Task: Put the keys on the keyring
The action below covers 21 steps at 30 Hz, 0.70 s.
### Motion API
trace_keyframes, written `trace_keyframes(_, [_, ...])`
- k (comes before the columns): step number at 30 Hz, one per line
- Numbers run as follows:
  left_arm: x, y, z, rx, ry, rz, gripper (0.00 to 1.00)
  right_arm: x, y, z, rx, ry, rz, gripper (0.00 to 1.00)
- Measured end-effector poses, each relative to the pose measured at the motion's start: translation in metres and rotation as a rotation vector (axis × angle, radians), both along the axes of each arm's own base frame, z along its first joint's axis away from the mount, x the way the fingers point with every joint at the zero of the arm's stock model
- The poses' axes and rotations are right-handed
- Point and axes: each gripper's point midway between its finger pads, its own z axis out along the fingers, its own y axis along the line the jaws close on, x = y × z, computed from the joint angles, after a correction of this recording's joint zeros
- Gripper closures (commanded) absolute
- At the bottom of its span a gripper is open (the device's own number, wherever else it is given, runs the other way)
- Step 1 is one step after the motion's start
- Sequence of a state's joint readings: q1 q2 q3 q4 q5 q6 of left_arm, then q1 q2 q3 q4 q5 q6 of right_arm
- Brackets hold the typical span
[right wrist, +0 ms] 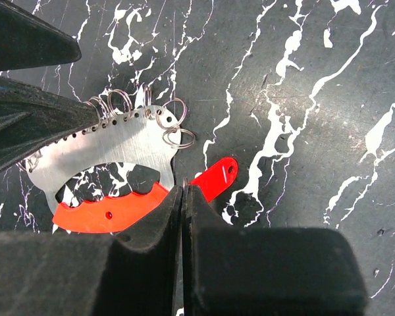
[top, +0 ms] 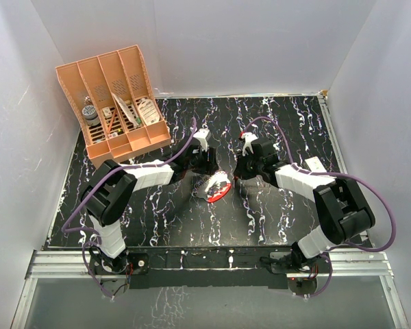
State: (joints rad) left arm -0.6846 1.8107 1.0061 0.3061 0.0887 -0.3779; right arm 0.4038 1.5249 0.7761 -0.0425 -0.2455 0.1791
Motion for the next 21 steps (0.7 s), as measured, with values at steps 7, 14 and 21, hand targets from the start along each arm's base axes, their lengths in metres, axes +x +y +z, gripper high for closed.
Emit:
trace_keyframes(7, [-0.002, 0.001, -0.003, 0.001, 0.009, 0.005, 0.45, 0.000, -0.001, 0.000, -0.011, -0.009, 0.014, 1.00])
trace_keyframes(14, [-0.012, 0.002, -0.013, 0.011, 0.035, 0.002, 0.45, -0.001, 0.004, -0.008, -0.002, 0.019, 0.040, 1.00])
trace_keyframes(21, [-0.018, 0.006, -0.020, 0.023, 0.054, 0.002, 0.45, -0.002, 0.007, -0.011, 0.003, 0.032, 0.052, 1.00])
